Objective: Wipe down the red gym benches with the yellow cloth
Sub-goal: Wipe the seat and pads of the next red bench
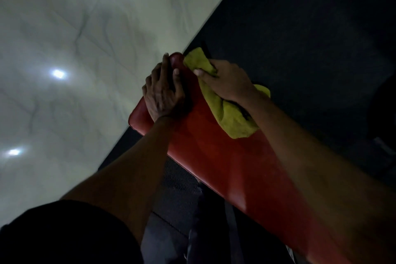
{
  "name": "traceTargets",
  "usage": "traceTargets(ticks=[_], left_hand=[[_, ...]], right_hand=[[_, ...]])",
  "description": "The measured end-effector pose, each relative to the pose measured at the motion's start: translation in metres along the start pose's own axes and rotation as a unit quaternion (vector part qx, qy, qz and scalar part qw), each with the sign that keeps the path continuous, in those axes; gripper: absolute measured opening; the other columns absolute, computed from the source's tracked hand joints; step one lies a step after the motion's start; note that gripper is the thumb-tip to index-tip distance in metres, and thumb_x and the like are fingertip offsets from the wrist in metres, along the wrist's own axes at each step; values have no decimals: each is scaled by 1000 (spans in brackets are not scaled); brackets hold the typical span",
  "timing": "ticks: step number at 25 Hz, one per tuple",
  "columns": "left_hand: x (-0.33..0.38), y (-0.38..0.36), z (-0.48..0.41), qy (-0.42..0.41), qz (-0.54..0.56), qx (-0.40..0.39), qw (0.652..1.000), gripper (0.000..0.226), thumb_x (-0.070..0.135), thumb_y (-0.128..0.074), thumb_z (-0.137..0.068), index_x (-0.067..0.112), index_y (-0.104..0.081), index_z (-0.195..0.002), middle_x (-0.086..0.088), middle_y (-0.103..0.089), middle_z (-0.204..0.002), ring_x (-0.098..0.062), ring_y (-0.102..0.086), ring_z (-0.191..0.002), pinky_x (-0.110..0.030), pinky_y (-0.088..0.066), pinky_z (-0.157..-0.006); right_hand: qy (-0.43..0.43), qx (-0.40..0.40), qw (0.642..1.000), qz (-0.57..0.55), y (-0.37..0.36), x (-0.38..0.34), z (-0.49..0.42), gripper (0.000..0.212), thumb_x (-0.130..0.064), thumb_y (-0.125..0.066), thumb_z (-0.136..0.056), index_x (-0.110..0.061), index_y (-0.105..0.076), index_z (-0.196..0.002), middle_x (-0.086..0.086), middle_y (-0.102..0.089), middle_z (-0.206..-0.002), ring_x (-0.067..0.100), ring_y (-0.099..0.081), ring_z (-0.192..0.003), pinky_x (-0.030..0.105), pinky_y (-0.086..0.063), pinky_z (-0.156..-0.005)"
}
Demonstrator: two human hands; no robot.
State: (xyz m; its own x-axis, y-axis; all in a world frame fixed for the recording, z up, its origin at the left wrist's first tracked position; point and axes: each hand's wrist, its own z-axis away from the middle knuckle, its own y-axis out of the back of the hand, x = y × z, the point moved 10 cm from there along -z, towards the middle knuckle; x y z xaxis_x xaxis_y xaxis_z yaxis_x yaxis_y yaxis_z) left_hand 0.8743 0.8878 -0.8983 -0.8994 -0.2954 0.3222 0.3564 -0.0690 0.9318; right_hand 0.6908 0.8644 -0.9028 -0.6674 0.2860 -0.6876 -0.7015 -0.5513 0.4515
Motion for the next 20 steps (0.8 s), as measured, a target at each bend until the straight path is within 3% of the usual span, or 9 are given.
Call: traceTargets(ticks=[4,8,11,15,18,20], left_hand=[[13,10,2,-20,3,-7,1000,59,53,-25,-103,30,-29,-157,-1,-54,-141,-23,-52,-120,-42,-41,-100],[9,4,3,-18,9,-15,1000,58,52,-27,-103,29,-33,-157,-2,-55,-140,-25,-53,-118,-43,-40,-98],[7,3,1,-17,-2,-21,1000,58,52,-26,-103,29,-33,-156,-2,-54,-140,-25,-53,-118,-43,-40,-97],[6,1,-1,1,-4,-28,1000,58,52,-27,-102,29,-35,-155,-1,-55,-139,-25,-54,-117,-42,-40,-97],[4,2,0,0,7,-42,999,58,52,-28,-102,27,-36,-155,-3,-55,-139,-27,-53,-118,-43,-40,-97],[2,0,-2,3,15,-59,998,58,51,-27,-102,26,-36,-155,-4,-54,-141,-28,-52,-121,-45,-40,-100]], right_hand=[[-58,9,998,9,9,39,46,46,-61,-46,-99,-23,-67,-112,0,-69,-102,20,-64,-97,39,-50,-88],[-50,-1,999,5,5,15,9,41,-58,-48,-99,-22,-66,-95,-6,-66,-86,22,-65,-90,35,-47,-80],[-20,-11,1000,4,3,-6,-16,44,-58,-50,-98,-20,-70,-109,4,-71,-102,28,-66,-103,35,-48,-85],[-40,-1,999,-13,3,9,3,43,-58,-49,-98,-21,-68,-112,3,-70,-105,23,-65,-101,33,-47,-81],[-42,37,997,49,-1,5,13,50,-60,-48,-98,-21,-63,-127,6,-63,-120,25,-60,-112,41,-49,-92],[-30,64,995,77,-1,-8,4,53,-58,-49,-99,-18,-60,-132,8,-61,-124,27,-59,-115,37,-47,-90]])
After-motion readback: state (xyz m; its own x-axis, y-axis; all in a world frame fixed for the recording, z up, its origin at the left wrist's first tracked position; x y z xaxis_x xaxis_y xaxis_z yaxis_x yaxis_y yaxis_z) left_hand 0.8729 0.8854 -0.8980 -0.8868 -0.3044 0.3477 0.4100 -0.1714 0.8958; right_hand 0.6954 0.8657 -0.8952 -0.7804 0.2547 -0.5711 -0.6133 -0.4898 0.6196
